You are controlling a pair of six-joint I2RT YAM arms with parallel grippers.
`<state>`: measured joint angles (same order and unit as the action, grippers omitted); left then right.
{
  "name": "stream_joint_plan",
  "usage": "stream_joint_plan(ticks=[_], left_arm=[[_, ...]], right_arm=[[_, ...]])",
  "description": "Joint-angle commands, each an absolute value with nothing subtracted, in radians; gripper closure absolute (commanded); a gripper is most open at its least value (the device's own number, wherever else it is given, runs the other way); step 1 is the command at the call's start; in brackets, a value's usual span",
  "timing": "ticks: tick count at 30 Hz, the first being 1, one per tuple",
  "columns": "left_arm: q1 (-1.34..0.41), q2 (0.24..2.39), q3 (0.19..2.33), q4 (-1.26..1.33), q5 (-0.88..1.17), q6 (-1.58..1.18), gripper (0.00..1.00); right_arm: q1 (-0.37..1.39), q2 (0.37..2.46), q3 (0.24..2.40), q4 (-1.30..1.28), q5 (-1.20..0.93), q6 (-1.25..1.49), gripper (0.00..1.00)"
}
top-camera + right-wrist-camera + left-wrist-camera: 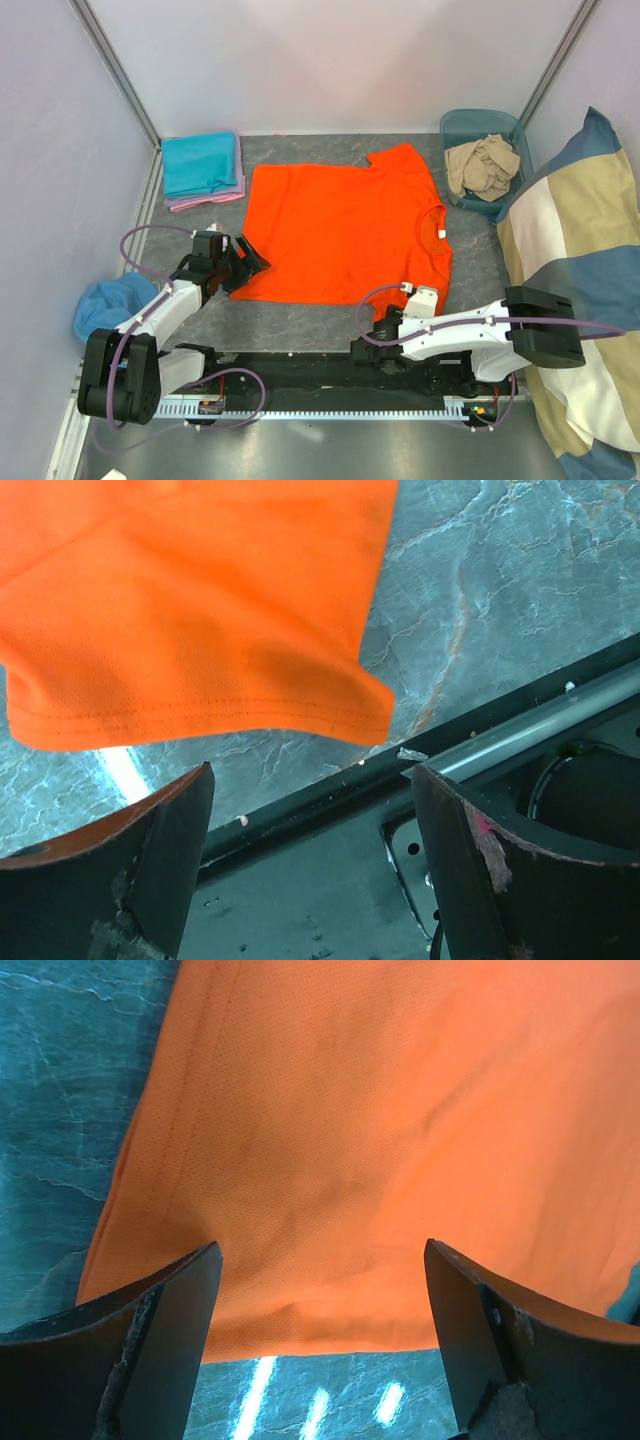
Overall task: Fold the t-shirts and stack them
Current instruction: Grap the side of the flattened tshirt closest away from the robot with both arms
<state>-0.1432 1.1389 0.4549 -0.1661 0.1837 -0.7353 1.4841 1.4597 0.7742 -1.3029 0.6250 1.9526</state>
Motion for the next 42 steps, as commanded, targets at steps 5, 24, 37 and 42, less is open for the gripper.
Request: stream_joint_plan(ticks=[5,24,37,42], left_arm=[[-0.143,1.143,0.451,-0.118,0.218,-0.749,0.12],[-0.143,1.18,0.465,-0.133,0.187,-0.73,0.12],[-0.143,1.184,0.469,-0.138,0.178,-0.727,0.12],[-0.143,1.181,0.469,-0.143,0.178,-0.727,0.12]], right_arm=[[1.488,1.443,0.799,-1.351,0.695,2.171,0.11],[1.143,1.367,0.775,-1.249,0.818,1.717,0.08],[1.098,1.482,0.729,-1.004,0.646,1.473,0.04],[1.098,1.482,0.706,-0.934,0.617,1.442,0.04]])
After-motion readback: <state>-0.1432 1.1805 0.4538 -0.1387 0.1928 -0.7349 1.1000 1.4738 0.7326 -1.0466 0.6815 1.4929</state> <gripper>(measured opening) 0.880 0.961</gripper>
